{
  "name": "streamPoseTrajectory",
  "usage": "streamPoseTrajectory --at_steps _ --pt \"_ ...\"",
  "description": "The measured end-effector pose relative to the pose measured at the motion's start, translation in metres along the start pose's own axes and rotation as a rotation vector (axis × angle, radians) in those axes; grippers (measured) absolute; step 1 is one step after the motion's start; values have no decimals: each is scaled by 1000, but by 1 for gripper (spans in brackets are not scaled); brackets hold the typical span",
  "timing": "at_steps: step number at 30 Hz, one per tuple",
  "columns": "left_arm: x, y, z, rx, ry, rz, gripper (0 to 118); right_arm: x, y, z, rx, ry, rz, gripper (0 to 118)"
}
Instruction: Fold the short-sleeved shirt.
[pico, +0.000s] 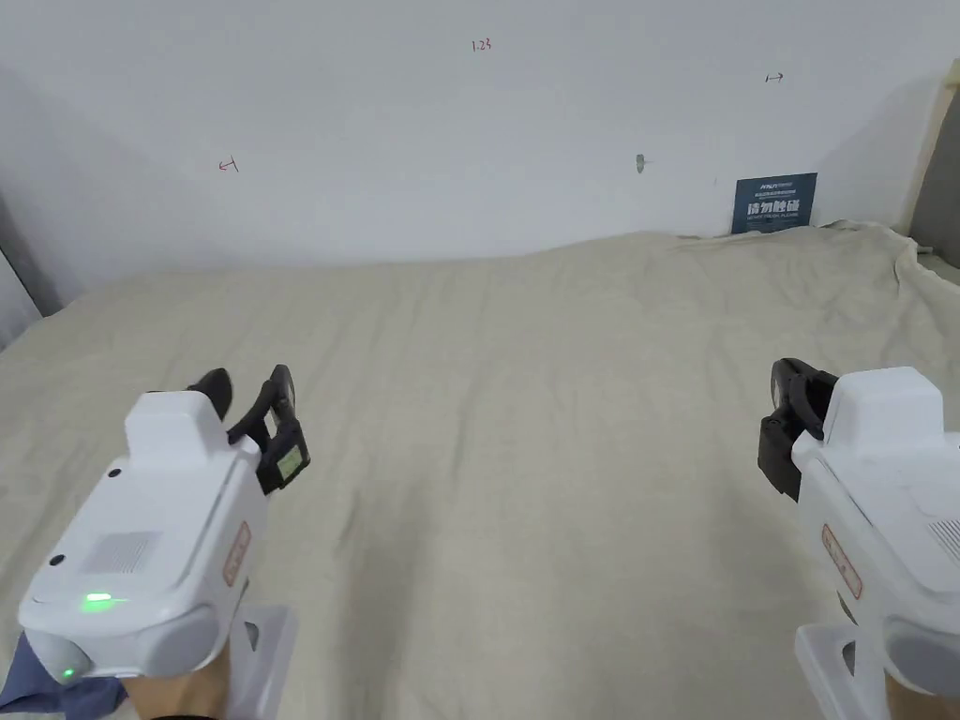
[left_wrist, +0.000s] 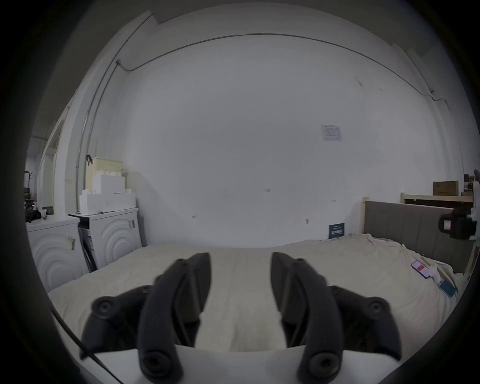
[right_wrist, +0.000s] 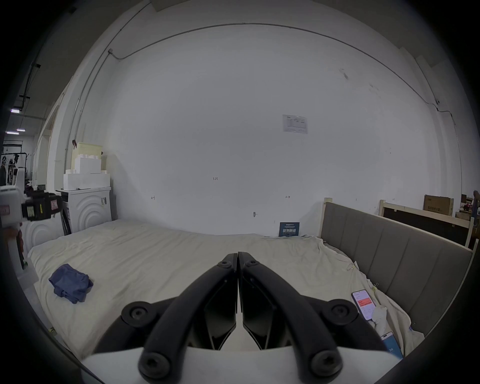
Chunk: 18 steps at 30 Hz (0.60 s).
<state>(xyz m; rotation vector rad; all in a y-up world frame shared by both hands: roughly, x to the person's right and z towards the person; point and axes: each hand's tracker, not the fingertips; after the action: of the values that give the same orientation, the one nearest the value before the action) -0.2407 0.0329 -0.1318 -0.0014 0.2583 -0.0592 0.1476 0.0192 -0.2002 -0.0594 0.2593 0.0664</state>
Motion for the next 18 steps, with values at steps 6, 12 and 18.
streamPoseTrajectory --at_steps 6,12,18 --pt "20 -17 4 -6 -26 74 0 4 -3 11 15 -25 -2 0" --pt "27 -24 9 -6 -31 89 0 -1 2 19 28 -37 -7 0" --pt "34 -23 11 -3 -37 76 0 -1 3 19 31 -39 -7 0"
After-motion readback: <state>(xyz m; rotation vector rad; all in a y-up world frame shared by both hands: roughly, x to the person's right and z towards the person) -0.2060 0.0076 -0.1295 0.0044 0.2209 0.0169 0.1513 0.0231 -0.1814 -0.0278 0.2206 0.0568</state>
